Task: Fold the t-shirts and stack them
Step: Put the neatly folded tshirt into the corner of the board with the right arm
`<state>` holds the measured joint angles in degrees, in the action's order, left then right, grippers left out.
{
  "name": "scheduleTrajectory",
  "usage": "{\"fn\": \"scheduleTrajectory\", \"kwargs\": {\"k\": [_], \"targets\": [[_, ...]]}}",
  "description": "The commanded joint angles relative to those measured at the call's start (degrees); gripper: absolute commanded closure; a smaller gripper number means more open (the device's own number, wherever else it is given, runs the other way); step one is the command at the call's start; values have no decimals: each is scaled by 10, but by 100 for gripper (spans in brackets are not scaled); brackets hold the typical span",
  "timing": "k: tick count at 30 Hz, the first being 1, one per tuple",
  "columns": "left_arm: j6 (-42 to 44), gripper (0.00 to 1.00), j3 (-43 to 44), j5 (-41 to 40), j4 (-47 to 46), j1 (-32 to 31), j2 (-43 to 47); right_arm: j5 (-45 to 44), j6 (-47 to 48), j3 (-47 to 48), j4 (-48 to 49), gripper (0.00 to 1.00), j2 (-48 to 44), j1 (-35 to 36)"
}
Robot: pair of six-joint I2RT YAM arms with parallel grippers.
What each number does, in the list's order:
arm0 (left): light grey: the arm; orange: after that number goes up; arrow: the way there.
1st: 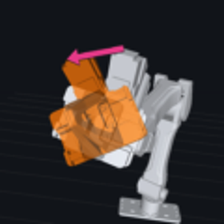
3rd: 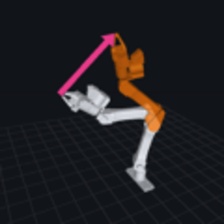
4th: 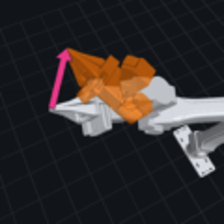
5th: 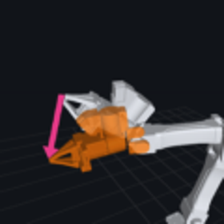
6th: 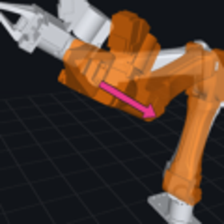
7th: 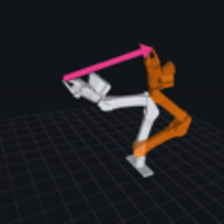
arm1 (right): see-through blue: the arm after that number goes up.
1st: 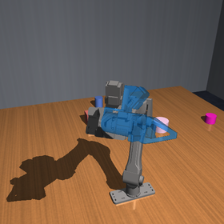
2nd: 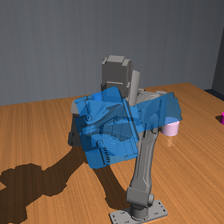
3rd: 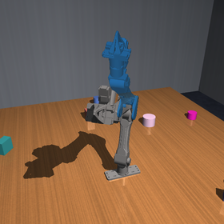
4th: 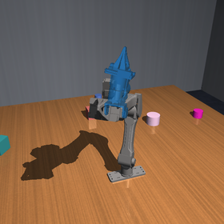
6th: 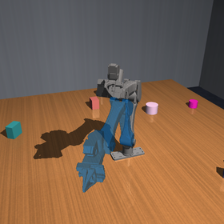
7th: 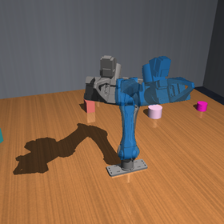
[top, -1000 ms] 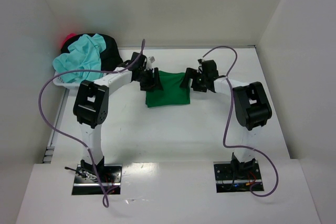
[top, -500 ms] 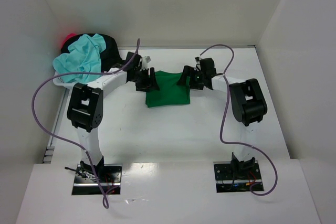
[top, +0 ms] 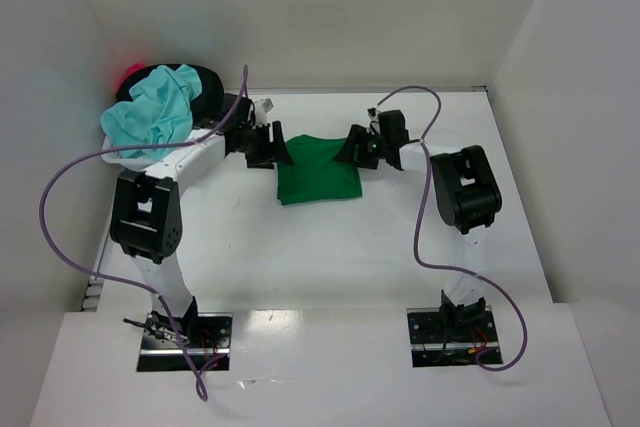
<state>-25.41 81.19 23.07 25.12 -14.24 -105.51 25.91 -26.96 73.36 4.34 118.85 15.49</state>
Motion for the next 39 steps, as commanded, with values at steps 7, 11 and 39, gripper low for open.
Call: {"fn": "scheduleTrajectory", "kwargs": {"k": [7,11,39], "targets": [[14,28,-10,31,9,16,60,-9,7,18,-64,58,52,2],[19,28,-10,36,14,27,73,-25,2,43,-86,89,64,7],[54,27,-5,70,59,80,91,-254,126,529,-439,100,180,-226]]}}
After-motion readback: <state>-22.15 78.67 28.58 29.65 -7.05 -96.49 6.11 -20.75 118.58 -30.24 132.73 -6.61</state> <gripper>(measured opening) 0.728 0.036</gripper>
